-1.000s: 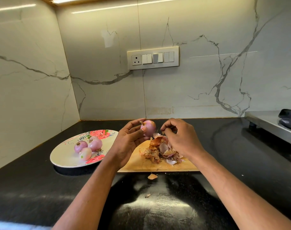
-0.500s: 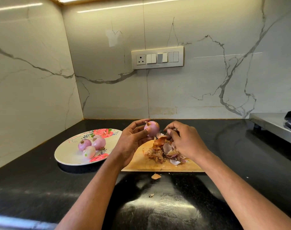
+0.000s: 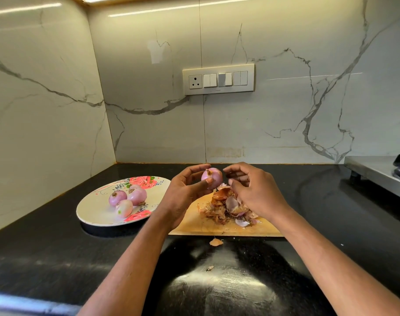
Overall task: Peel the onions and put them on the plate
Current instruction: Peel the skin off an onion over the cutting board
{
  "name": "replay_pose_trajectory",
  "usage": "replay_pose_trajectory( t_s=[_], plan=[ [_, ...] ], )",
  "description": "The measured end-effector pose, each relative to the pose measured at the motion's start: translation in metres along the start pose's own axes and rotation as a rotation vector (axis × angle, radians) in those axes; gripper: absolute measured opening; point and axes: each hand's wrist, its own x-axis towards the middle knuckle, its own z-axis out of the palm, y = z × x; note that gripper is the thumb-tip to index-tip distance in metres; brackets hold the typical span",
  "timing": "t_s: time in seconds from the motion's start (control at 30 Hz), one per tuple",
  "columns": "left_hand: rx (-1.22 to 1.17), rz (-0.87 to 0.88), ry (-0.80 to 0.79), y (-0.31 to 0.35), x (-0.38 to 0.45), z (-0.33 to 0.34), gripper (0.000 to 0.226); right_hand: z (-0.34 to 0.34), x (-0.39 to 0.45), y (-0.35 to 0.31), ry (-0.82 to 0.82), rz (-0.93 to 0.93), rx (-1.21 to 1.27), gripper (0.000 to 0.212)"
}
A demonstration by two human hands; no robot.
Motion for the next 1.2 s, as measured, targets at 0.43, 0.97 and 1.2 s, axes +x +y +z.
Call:
replay_pose_trajectory(
  t_s=[0.43,0.97,1.2],
  plan=[
    [0.109,0.068,-0.031,-0.0022,-0.001,-0.0015,0.048,0.0046,-0.003,-0.0034,0.059,0.038,0.268,0.007],
    [0.094,0.074,-0.021,-0.0032,0.0007,-0.0013,0.049,0.0048,-0.0028,-0.0097,0.111,0.052,0.316,0.026],
    [0.07,0.063,-0.045,-0.0022,0.0,-0.0009,0.048,0.0057,0.0018,-0.0029,0.14,0.13,0.353,0.021]
  ],
)
